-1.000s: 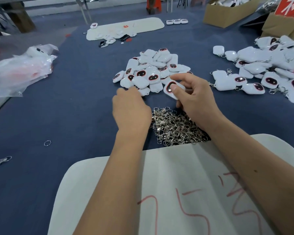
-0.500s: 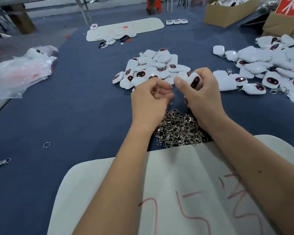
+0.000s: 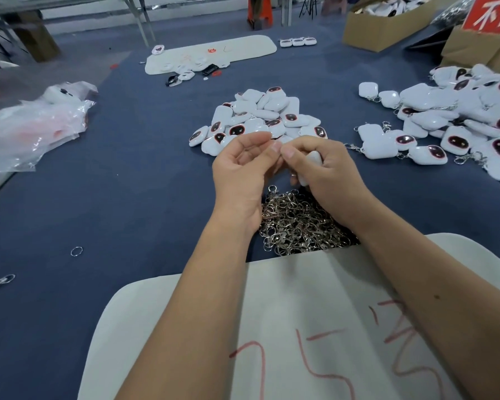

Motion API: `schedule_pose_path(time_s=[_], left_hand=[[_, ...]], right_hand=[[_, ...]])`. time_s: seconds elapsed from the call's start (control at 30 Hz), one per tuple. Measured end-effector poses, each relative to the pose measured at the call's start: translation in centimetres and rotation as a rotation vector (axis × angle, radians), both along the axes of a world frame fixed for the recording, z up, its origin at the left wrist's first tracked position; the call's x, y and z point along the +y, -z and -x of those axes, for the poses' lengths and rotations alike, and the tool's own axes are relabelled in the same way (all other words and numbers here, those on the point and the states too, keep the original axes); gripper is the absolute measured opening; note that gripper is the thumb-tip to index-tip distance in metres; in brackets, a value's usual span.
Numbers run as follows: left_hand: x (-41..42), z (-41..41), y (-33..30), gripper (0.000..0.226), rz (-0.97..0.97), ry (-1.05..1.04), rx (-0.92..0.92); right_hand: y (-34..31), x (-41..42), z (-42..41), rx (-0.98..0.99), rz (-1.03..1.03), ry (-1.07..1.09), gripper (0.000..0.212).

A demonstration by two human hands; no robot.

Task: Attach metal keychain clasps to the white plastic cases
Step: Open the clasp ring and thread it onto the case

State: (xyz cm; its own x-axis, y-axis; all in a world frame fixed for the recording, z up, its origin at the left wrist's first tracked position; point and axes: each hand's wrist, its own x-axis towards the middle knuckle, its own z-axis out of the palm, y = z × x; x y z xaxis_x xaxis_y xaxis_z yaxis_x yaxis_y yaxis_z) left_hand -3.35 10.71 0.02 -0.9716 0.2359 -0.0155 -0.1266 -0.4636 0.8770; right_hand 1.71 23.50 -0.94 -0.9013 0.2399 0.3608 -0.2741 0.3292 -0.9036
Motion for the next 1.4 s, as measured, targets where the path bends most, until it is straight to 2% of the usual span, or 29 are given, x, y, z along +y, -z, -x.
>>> schedule_pose_path(time_s=[0.17,0.4,0.53,0.9,1.17,1.4], left_hand=[[-0.1,0.2,0.3,0.023,0.117,-0.045,0.083],[-0.1,0.1,0.5,0.010,0.348,-0.017,0.202],[-0.1,0.2,0.7,0.012,0.427,0.018,0.305],[0.1,0.3,0.8,0.013,0.407,0.098,0.357],[0.1,0.3,0.7,0.008,0.395,0.102,0.345],[0.2,0.3,0.5,0.014,0.439,0.109,0.342]], right_hand=[[0.4,0.4,0.2,0.048,0.097,0.052,0.010],[0.7,0.8,0.5,0.042,0.150,0.114,0.016],[0.6,1.0,0.4,0.035,0.188,0.104,0.018],[0.3,1.0,0.2,-0.012,0.277,0.048,0.016],[0.5,1.1,0.3,0.008,0.272,0.055,0.017],[0.6,1.2,0.4,0.032,0.232,0.059,0.015]])
